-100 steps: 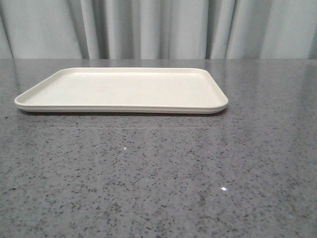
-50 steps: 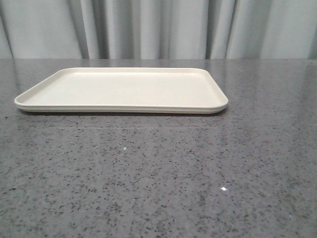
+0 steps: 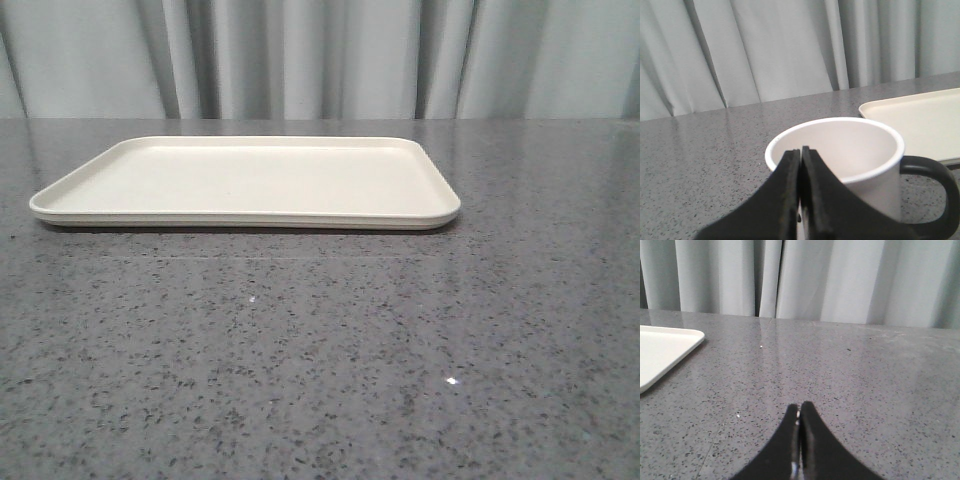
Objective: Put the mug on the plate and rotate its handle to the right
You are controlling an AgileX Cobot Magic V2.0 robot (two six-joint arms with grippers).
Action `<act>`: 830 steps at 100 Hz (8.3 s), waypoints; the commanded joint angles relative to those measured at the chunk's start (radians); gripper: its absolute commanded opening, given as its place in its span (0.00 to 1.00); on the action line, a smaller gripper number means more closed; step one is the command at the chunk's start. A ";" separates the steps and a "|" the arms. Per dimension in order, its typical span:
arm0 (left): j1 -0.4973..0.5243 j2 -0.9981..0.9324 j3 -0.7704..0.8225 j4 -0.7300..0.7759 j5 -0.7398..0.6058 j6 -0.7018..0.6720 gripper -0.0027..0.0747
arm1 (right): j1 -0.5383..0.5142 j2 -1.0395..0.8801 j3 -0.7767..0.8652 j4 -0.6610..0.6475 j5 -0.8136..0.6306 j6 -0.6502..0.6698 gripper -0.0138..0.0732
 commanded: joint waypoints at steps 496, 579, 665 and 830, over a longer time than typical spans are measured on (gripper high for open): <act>-0.008 0.764 -1.058 -0.456 0.513 -0.010 0.57 | -0.005 0.226 -0.417 0.094 -0.116 0.002 0.09; -0.008 0.765 -1.058 -0.445 0.501 -0.025 0.56 | -0.005 0.226 -0.417 0.223 -0.207 0.002 0.65; 0.193 0.838 -1.187 -0.266 0.739 -0.034 0.48 | -0.005 0.420 -0.743 0.169 0.007 -0.157 0.65; 0.292 1.144 -1.169 -0.111 1.225 -0.031 0.48 | -0.005 0.546 -0.796 0.162 0.002 -0.160 0.65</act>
